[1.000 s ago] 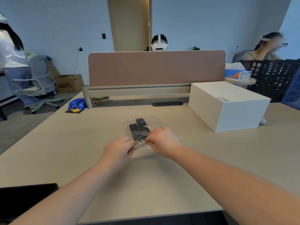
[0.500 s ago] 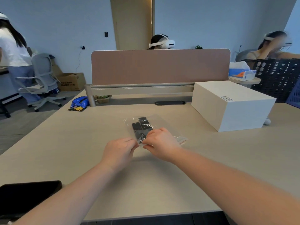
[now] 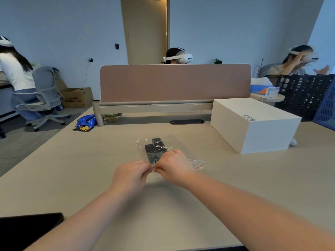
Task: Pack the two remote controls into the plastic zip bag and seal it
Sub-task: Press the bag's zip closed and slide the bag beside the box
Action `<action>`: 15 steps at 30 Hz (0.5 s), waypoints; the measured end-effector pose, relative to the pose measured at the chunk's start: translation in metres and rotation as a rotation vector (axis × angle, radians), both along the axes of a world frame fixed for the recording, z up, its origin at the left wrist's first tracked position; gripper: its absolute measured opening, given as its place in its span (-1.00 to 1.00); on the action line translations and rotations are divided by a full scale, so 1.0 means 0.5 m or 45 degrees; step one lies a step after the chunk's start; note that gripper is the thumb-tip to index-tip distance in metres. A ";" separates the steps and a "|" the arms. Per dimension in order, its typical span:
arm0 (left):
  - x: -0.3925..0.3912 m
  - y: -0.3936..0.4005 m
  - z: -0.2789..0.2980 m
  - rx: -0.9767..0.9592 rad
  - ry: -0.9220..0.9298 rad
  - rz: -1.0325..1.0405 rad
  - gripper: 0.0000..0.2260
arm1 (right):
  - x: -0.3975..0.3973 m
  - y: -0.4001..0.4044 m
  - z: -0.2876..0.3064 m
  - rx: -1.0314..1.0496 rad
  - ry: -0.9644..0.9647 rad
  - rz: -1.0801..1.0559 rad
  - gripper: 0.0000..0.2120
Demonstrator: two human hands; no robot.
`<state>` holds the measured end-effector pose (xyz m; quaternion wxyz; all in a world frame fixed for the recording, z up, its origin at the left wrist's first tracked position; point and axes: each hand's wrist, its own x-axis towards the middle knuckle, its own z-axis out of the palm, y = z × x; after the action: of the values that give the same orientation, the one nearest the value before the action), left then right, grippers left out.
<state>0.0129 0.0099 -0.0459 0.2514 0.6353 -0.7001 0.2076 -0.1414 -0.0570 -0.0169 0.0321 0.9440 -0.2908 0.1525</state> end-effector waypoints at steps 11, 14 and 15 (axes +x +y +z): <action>0.000 -0.001 0.008 0.032 0.047 0.003 -0.76 | 0.009 0.003 -0.001 -0.073 0.056 0.036 -0.72; 0.002 0.000 0.003 0.047 0.049 -0.011 -0.71 | 0.011 0.005 -0.002 -0.121 0.074 0.038 -0.71; 0.002 0.001 0.003 0.052 0.049 -0.012 -0.71 | 0.011 0.006 -0.003 -0.153 0.094 0.038 -0.71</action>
<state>0.0139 0.0104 -0.0445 0.2527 0.6408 -0.7022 0.1800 -0.1356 -0.0541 -0.0185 0.0970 0.9496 -0.2656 0.1354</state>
